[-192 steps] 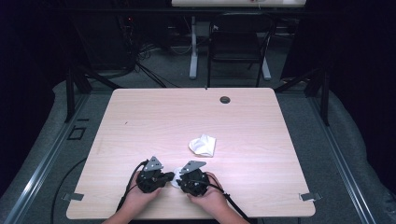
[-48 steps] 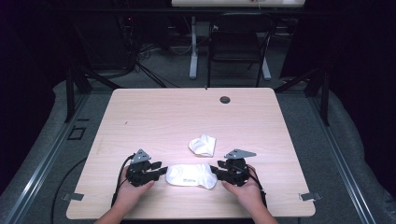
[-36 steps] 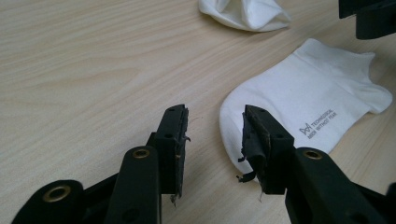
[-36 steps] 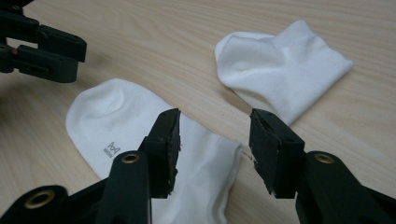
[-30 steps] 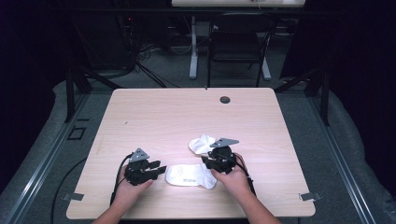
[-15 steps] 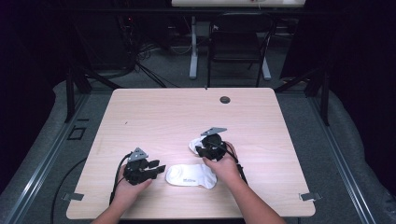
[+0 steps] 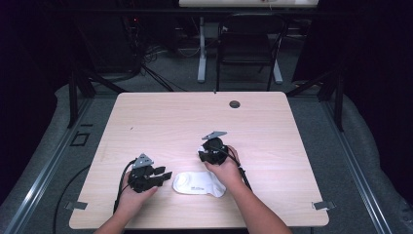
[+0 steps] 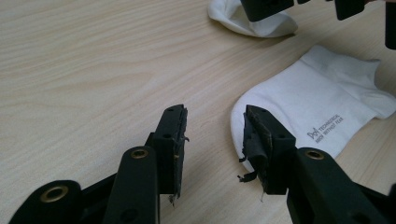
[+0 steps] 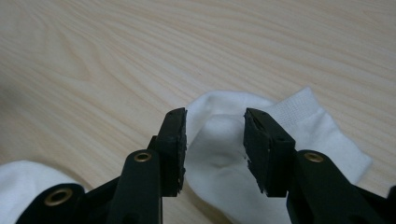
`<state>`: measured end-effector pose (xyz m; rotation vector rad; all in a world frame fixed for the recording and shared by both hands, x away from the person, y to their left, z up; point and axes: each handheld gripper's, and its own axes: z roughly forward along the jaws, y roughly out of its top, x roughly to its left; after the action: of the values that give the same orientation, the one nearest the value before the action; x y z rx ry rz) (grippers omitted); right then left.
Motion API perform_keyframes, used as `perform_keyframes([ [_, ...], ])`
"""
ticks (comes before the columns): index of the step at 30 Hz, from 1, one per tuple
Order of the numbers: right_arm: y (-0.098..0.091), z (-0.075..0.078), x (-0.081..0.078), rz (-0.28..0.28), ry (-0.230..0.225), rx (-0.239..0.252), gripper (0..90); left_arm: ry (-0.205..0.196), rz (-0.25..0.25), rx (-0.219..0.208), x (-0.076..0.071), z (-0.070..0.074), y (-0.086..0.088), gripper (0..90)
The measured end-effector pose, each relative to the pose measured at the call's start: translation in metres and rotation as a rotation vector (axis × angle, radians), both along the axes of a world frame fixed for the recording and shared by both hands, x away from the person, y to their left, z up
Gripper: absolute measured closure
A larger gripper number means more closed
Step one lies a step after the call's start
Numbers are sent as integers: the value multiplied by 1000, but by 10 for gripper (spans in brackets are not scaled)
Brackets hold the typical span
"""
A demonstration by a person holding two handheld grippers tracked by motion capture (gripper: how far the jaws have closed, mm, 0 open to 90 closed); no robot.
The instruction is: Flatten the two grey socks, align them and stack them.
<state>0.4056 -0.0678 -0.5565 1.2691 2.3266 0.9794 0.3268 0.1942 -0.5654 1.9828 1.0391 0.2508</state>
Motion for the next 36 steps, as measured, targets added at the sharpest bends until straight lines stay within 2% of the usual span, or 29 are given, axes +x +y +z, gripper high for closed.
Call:
perform_keyframes([
  [1,1,-4,2,-12,12,-12,642,-1,-1,2,0,0,0,589],
  [6,2,-9,4,-13,54,-41,749,2,0,2,0,0,1,587],
  [13,1,-12,1,-15,68,-16,870,2,1,1,1,0,1,586],
  [15,1,-12,0,-16,80,2,885,1,2,1,1,0,1,586],
  [18,3,-9,-4,0,88,-14,891,0,4,1,1,0,1,586],
  [24,8,-1,-13,33,65,20,893,-7,12,-7,2,2,2,586],
  [28,8,5,-17,39,52,56,894,-6,8,-4,2,3,1,586],
  [30,4,12,-19,37,49,92,894,-9,13,-5,3,4,0,586],
  [31,4,12,-19,37,49,92,894,-6,7,-3,4,5,0,586],
  [34,-2,21,-21,26,44,136,894,-12,23,-4,8,9,-2,586],
  [36,-4,22,-22,23,39,141,894,-7,20,-8,9,11,-2,586],
])
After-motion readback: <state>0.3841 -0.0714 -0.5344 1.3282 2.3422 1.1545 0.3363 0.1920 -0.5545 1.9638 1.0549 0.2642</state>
